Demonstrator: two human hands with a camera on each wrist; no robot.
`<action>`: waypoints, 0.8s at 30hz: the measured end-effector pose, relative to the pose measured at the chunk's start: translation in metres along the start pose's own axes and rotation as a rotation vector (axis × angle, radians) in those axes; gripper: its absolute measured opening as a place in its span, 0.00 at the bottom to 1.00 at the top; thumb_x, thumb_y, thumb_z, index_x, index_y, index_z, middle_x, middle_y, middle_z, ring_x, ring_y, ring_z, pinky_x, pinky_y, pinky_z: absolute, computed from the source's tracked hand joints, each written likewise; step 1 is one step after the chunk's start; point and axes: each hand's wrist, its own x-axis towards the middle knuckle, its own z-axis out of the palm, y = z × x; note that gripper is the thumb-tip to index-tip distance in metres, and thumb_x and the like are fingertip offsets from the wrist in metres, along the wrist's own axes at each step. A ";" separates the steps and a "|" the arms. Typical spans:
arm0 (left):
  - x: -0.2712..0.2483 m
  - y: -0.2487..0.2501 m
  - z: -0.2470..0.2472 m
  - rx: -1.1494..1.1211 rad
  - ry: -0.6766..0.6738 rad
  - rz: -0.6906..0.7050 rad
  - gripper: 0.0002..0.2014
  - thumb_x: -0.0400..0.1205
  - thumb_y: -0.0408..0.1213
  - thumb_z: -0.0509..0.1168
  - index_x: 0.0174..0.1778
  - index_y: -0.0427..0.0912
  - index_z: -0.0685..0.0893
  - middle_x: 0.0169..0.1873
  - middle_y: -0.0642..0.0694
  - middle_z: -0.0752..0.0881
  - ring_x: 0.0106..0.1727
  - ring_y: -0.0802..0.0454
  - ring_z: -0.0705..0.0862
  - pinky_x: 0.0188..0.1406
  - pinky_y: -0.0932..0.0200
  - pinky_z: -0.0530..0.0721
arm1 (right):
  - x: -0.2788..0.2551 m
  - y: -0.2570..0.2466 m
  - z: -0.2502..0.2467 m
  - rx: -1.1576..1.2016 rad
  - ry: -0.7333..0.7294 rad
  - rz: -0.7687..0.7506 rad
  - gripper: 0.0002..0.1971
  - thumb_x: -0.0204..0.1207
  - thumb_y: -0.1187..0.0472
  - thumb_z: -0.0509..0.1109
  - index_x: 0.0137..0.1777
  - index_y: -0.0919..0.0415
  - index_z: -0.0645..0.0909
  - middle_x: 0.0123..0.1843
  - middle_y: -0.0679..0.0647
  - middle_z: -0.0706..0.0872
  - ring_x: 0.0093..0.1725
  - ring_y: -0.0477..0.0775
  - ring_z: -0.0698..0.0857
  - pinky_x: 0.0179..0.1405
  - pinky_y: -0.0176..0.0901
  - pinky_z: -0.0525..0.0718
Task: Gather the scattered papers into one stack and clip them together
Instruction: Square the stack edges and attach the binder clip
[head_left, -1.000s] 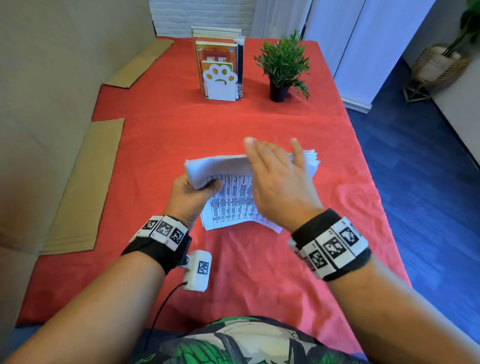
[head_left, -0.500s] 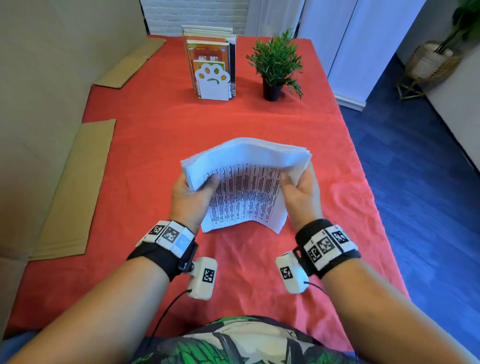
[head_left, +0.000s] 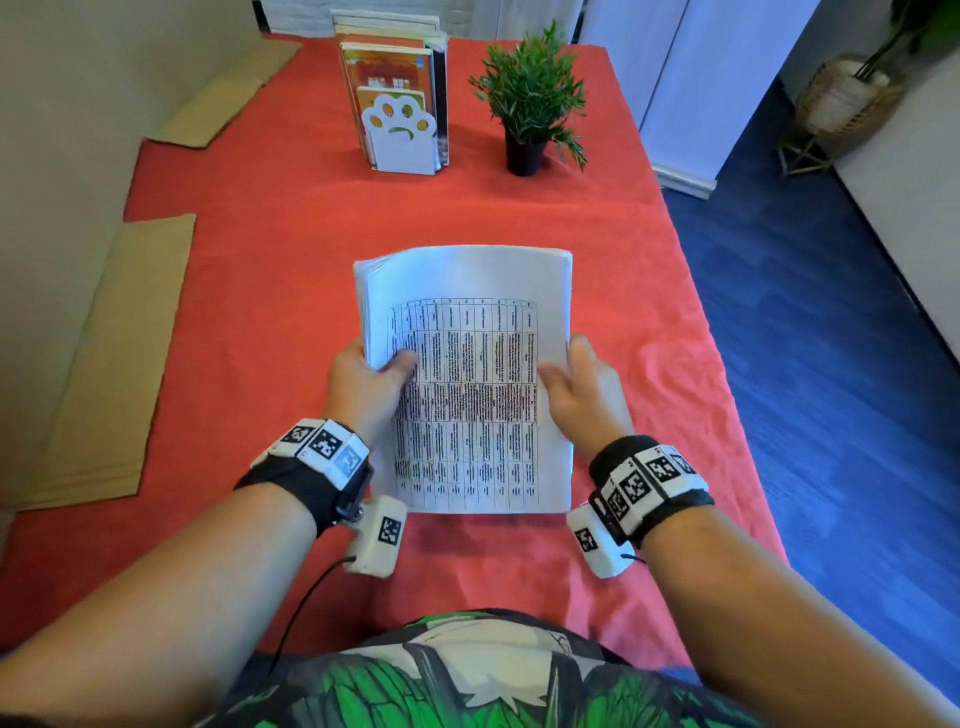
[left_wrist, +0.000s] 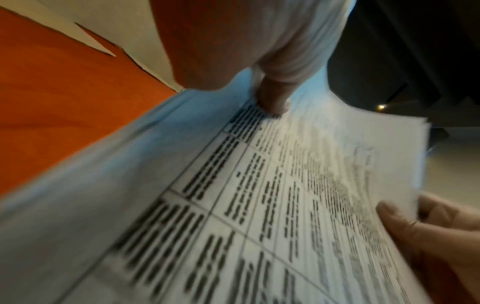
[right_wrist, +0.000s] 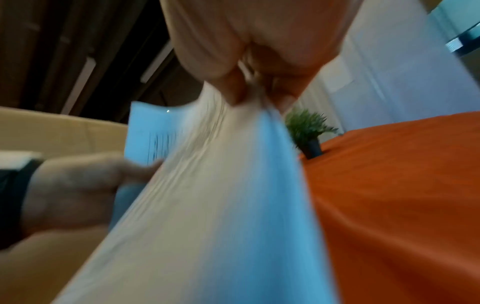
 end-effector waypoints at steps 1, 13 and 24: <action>0.001 -0.002 0.001 0.039 -0.008 -0.049 0.13 0.78 0.32 0.69 0.59 0.35 0.85 0.48 0.46 0.86 0.47 0.50 0.86 0.48 0.64 0.81 | 0.003 0.005 -0.004 -0.034 -0.047 0.046 0.07 0.79 0.63 0.64 0.50 0.67 0.73 0.39 0.63 0.84 0.39 0.63 0.83 0.38 0.54 0.80; -0.015 -0.074 0.001 0.623 -0.206 -0.525 0.23 0.81 0.36 0.64 0.68 0.25 0.73 0.65 0.29 0.79 0.65 0.34 0.79 0.56 0.49 0.80 | -0.057 0.109 -0.037 -0.755 -0.562 0.816 0.29 0.76 0.66 0.61 0.77 0.58 0.58 0.75 0.64 0.62 0.68 0.70 0.78 0.63 0.61 0.80; -0.009 -0.078 -0.001 0.576 -0.216 -0.569 0.31 0.81 0.37 0.64 0.78 0.29 0.64 0.78 0.32 0.68 0.77 0.35 0.70 0.72 0.46 0.74 | -0.033 0.098 -0.006 -0.509 -0.374 0.545 0.14 0.77 0.66 0.61 0.62 0.64 0.76 0.61 0.67 0.78 0.59 0.69 0.81 0.59 0.52 0.81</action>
